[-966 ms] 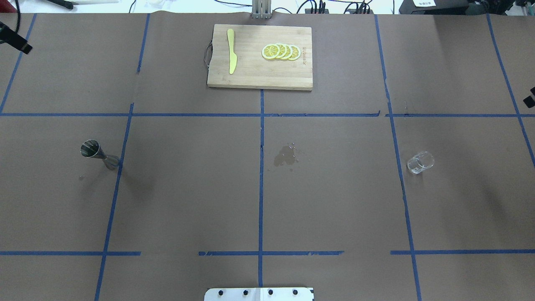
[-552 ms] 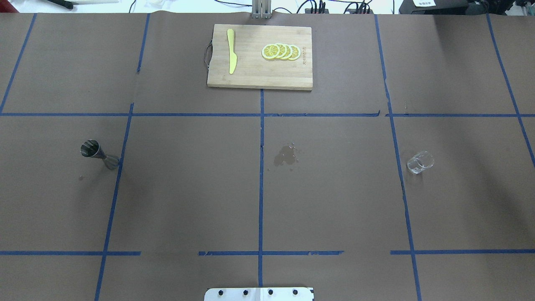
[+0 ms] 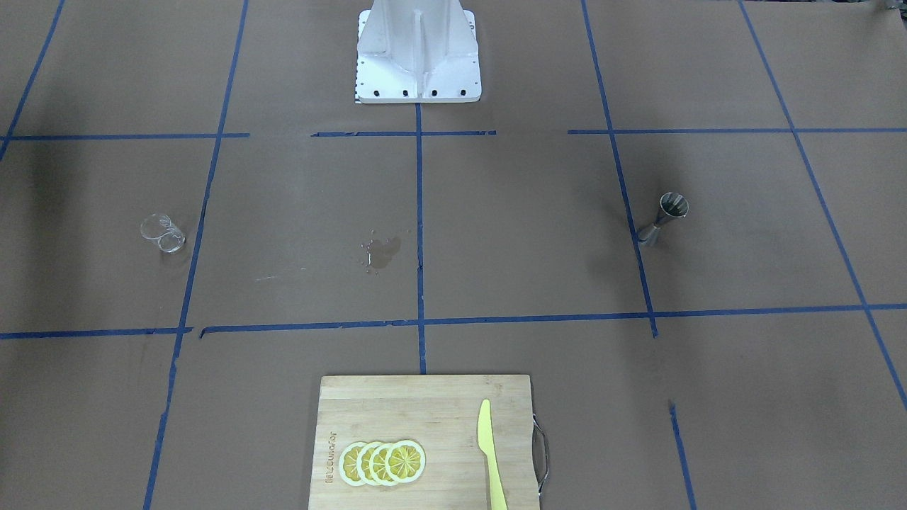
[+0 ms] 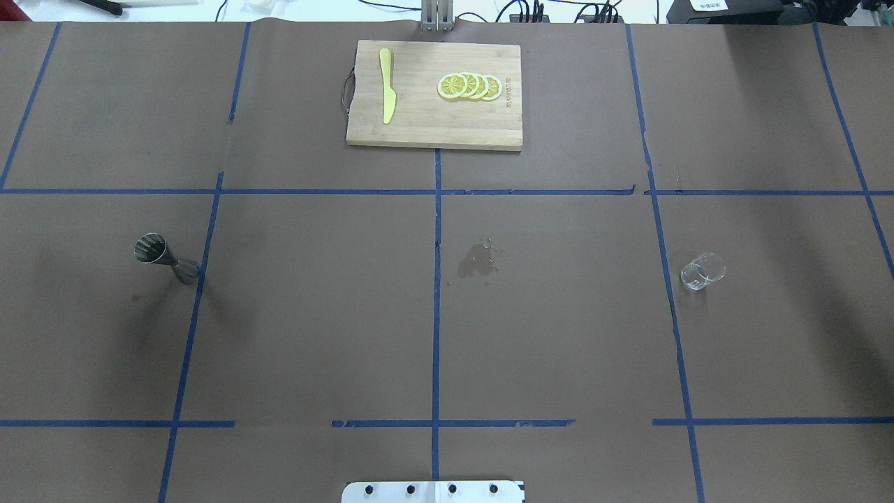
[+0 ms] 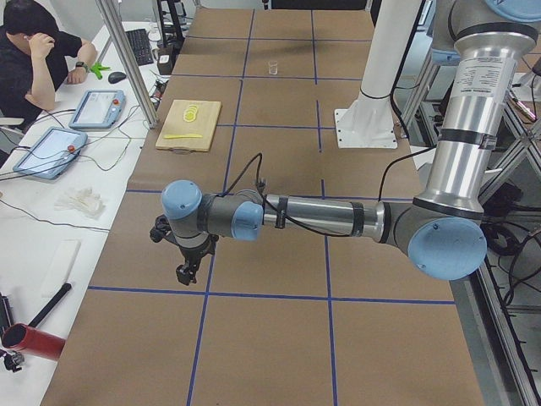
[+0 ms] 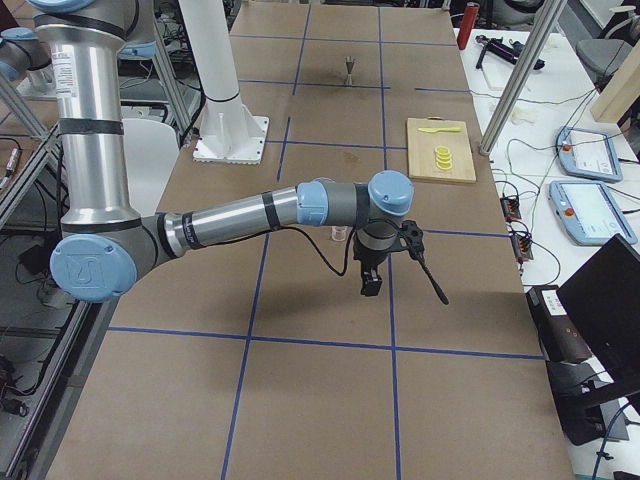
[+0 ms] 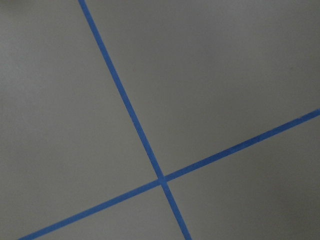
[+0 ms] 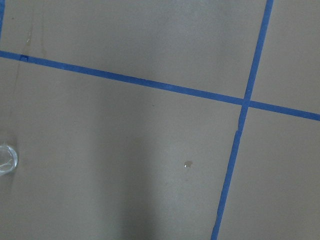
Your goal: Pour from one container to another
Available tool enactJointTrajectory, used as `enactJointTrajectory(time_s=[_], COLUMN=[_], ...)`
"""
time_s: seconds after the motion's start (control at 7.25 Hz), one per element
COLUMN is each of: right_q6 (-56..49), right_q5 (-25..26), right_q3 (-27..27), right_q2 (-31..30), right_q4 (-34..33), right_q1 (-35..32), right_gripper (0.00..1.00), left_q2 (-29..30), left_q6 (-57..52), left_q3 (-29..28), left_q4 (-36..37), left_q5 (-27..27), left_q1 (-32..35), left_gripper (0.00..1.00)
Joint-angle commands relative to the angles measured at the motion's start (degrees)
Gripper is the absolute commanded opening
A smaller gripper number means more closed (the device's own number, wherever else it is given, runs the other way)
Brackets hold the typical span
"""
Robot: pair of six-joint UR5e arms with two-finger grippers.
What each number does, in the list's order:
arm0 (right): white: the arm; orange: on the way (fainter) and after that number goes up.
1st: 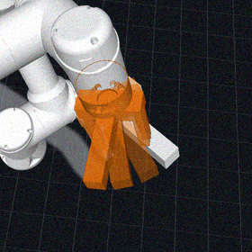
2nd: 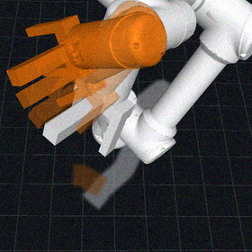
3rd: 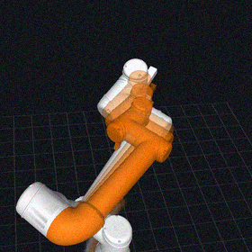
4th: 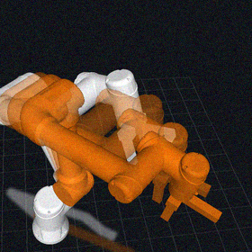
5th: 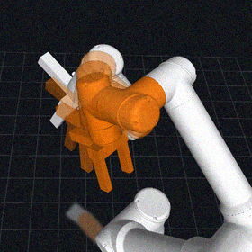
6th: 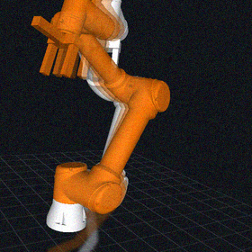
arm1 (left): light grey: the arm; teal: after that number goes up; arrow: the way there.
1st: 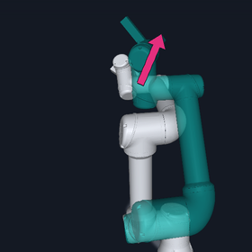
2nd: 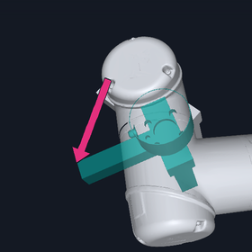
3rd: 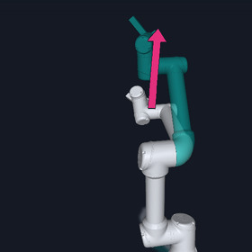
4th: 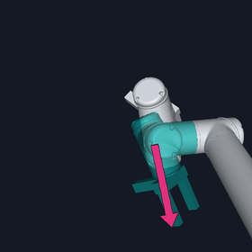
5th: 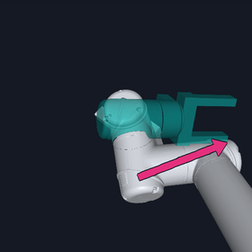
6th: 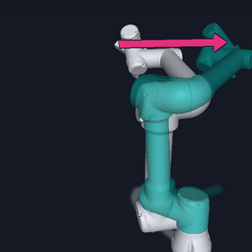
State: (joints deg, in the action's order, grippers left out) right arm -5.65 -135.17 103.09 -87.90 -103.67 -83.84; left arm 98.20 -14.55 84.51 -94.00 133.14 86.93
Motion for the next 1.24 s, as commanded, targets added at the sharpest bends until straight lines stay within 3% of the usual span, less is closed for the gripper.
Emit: enactJointTrajectory(time_s=[0.0, 0.28, 0.69, 1.1], right_q6=[0.46, 0.38, 0.46, 6.00], right_q5=[-0.10, -0.62, -0.71, -0.63], right_q3=[-1.93, -4.72, -12.80, -13.27], right_q2=[-0.16, -0.25, -0.69, -0.87], right_q4=[1.72, 1.72, 11.96, 14.64], right_q1=[-1.14, -4.48, -7.74, -7.92], right_gripper=[1.00, 1.00, 1.00, 1.00], left_q2=[-2.74, -4.41, -4.86, -4.86], left_q6=[1.71, 3.48, 3.39, 3.57], left_q3=[0.30, 0.39, 0.56, 1.26], left_q4=[0.14, -0.30, -0.39, -0.30], left_q5=[0.28, 0.37, 0.37, 0.37], left_q1=[0.08, 0.17, 0.17, 0.17], left_gripper=[1.00, 1.00, 1.00, 1.00])
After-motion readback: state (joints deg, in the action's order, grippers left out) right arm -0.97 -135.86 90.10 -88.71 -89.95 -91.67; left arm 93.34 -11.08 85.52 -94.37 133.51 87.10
